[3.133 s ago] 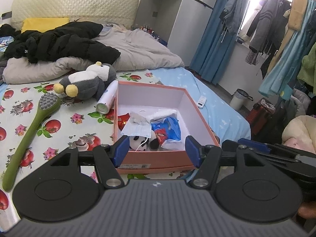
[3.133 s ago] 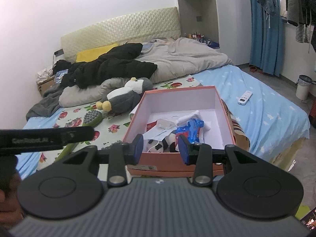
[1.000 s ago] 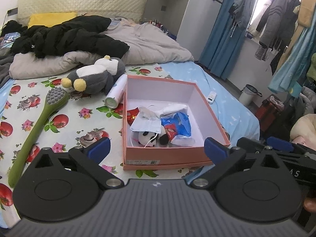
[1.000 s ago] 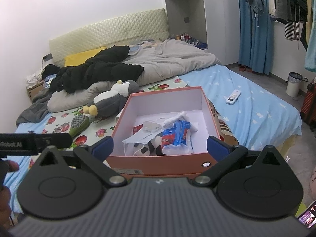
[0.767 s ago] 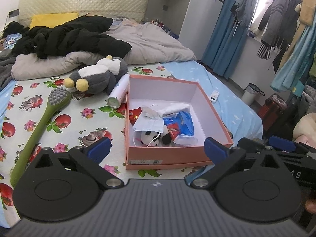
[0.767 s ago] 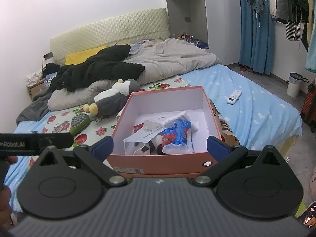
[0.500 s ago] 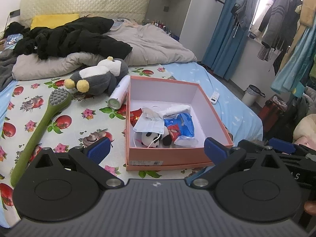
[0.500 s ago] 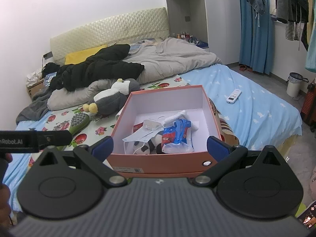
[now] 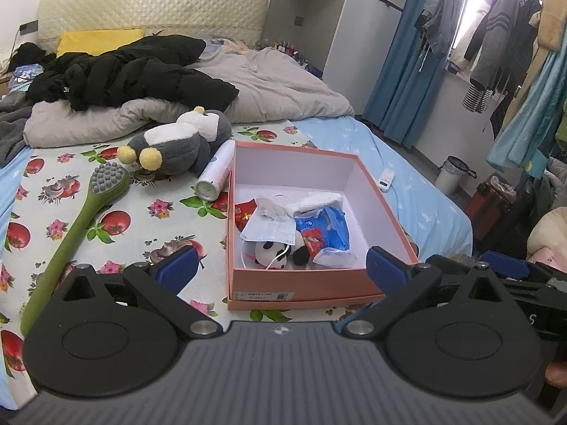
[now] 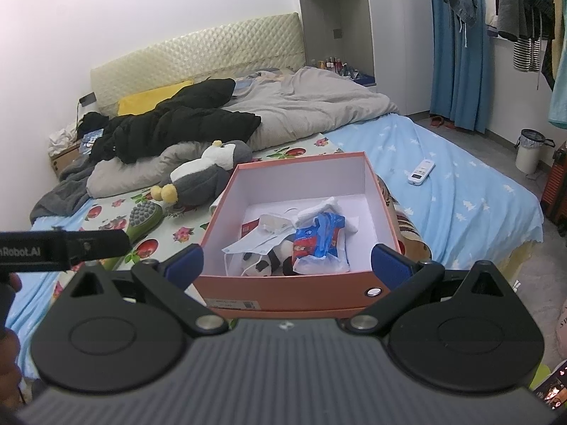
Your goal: Organize soft objects
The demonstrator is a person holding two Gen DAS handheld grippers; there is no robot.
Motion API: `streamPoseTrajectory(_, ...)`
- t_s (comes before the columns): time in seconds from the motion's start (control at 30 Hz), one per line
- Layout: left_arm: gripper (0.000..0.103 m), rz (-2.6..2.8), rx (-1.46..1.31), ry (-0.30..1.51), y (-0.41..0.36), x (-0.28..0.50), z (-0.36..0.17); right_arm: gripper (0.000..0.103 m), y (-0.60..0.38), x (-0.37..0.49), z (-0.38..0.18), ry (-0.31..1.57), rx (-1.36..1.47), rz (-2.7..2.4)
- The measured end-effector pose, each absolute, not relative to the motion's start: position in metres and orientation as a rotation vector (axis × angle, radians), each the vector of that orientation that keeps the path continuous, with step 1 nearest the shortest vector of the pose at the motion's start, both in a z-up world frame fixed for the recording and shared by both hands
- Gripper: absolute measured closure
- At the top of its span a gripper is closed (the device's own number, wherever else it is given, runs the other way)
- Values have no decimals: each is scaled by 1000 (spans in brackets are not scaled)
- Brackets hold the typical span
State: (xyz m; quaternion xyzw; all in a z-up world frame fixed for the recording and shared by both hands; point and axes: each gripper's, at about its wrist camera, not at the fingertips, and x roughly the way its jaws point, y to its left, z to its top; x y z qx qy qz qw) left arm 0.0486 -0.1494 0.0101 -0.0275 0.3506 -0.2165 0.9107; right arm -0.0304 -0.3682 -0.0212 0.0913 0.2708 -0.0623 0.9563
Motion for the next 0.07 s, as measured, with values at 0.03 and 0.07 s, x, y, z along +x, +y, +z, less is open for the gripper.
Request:
streamPoseTrajectory(0.03, 1, -446, -58, 725, -149, 49, 10, 0, -368, -30, -21, 549, 185, -125)
streamPoseTrajectory(0.07, 1, -448, -58, 725, -149, 48, 11, 0, -367, -31, -21, 548, 184, -125)
